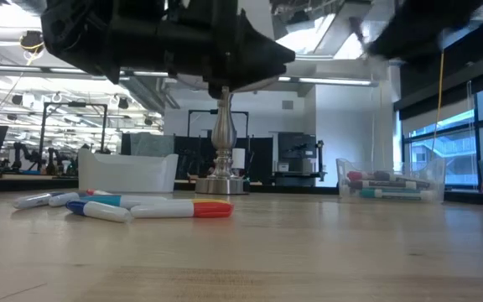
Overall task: Pick & Place Markers
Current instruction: Put the red mini marker into the orange bin
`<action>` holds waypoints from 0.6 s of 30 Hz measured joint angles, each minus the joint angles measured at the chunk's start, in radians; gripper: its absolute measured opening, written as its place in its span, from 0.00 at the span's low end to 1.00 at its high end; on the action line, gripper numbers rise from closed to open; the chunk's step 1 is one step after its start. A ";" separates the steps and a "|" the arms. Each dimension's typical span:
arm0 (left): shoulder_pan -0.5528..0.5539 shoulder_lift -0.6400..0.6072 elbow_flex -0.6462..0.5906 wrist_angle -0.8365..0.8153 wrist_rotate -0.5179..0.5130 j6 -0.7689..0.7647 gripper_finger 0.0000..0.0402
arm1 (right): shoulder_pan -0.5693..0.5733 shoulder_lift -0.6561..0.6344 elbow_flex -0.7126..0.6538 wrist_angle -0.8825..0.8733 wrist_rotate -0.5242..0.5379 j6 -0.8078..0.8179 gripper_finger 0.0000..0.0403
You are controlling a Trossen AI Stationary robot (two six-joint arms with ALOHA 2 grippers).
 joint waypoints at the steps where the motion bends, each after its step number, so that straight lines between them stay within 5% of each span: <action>1: 0.006 0.000 0.000 -0.007 0.029 0.014 0.39 | 0.028 -0.001 0.038 -0.081 -0.020 0.056 0.07; 7: 0.043 0.000 0.000 -0.079 0.258 -0.005 0.37 | 0.192 0.027 0.216 -0.459 -0.200 0.368 0.07; 11: 0.053 0.000 0.000 -0.181 0.375 0.029 0.36 | 0.318 0.049 0.249 -0.555 -0.367 0.573 0.05; 18: 0.044 0.000 0.000 -0.386 0.267 0.083 0.37 | 0.498 0.148 0.248 -0.601 -0.484 0.906 0.02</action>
